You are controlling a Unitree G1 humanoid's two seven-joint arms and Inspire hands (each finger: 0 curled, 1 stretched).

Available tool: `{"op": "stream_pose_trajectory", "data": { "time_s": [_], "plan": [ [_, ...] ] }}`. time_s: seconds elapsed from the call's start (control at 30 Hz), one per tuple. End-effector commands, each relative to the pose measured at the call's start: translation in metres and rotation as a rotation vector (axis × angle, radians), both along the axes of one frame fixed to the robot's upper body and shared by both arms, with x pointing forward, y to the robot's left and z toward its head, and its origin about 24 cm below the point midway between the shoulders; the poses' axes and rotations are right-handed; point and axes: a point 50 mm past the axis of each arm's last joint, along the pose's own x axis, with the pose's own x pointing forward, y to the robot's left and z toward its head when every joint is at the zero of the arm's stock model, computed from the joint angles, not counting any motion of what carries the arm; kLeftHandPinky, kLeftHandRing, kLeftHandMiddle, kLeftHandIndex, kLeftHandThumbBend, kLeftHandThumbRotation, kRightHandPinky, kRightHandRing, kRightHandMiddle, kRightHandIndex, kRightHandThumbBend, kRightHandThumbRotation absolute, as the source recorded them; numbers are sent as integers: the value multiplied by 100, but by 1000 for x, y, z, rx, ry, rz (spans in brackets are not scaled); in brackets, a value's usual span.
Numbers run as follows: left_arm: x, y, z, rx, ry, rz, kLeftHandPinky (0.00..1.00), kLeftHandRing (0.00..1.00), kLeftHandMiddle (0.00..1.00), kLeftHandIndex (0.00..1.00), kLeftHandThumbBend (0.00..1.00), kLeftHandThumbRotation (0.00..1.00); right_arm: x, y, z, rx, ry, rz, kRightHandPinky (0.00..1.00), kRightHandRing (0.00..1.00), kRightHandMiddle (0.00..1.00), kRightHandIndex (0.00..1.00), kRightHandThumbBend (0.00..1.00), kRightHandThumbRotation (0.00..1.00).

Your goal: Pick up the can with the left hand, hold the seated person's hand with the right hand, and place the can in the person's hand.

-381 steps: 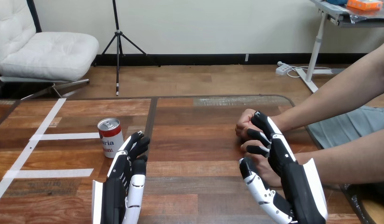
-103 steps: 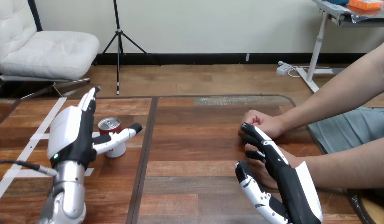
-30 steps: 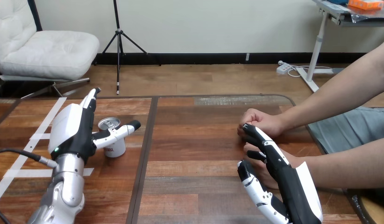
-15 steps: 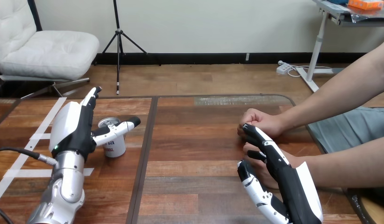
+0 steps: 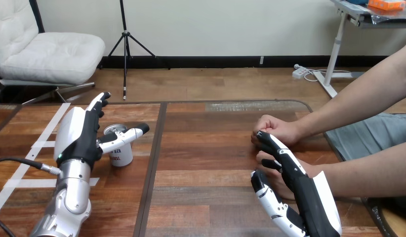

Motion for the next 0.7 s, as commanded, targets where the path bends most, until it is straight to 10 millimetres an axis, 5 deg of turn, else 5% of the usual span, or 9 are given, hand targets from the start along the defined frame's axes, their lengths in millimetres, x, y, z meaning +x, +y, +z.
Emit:
{"op": "stream_pose_trajectory", "data": {
  "time_s": [0.0,0.67],
  "plan": [
    [19,-11,25,-9,-96,-26,74,83,87,89,91,50,10,-1,17,-12,-91,9,81,89,91,88,40,67],
    [22,-14,21,46,-48,-32,77,86,90,91,90,52,9,-1,17,-12,-87,7,81,90,91,88,40,68]
  ]
}}
